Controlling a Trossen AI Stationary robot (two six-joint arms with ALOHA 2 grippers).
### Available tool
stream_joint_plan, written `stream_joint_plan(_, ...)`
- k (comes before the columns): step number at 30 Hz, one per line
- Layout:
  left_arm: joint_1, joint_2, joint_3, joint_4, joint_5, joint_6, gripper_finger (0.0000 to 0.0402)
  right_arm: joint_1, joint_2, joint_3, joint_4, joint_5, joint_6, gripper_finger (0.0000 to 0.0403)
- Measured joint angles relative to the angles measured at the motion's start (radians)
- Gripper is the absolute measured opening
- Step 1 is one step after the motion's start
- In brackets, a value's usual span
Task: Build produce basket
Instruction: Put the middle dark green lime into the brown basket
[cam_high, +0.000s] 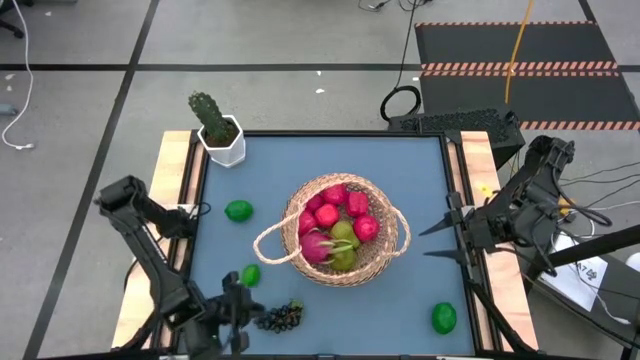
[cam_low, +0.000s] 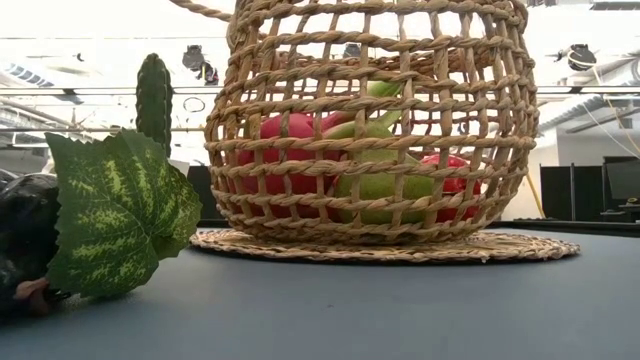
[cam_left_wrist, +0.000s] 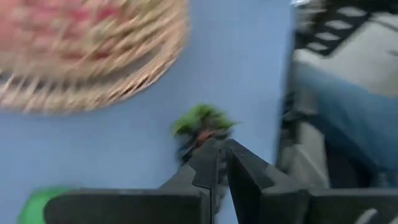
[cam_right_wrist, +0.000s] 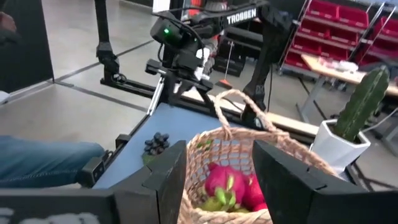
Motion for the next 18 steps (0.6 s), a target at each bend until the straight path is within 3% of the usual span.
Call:
stream_joint_plan(7,0.044,0.014,0.000,-0.208,0.093,-0.210,0.0085,0.000,0.024,0.000,-0.030,0.000,0.072,0.0180)
stream_joint_plan(14,0.077,0.013,0.000,-0.384,0.213,-0.455,0.0215,0.000,0.041,0.000,-0.046,0.000,0.103,0.0180)
stream_joint_plan(18,0.082,0.013,0.000,-0.394,0.219,-0.530,0.0280,0.000,0.050,0.000,-0.046,0.000,0.125,0.0180)
